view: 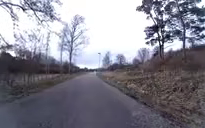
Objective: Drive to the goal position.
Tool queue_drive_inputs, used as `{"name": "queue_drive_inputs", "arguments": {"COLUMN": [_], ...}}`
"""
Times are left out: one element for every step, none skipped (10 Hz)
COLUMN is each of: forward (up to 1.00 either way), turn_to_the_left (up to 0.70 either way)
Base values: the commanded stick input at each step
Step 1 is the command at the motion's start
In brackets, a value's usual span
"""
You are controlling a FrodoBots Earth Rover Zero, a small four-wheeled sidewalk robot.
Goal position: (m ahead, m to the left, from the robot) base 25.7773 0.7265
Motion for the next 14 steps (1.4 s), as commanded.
{"name": "queue_drive_inputs", "arguments": {"forward": [0.5, 0.5, 0.5, 0.5, 0.5, 0.5, 0.5, 0.5, 0.5, 0.5, 0.5, 0.5, 0.5, 0.5], "turn_to_the_left": [0.0, 0.0, 0.0, 0.0, 0.0, 0.0, 0.0, 0.0, 0.0, 0.0, 0.0, 0.0, 0.0, 0.0]}}
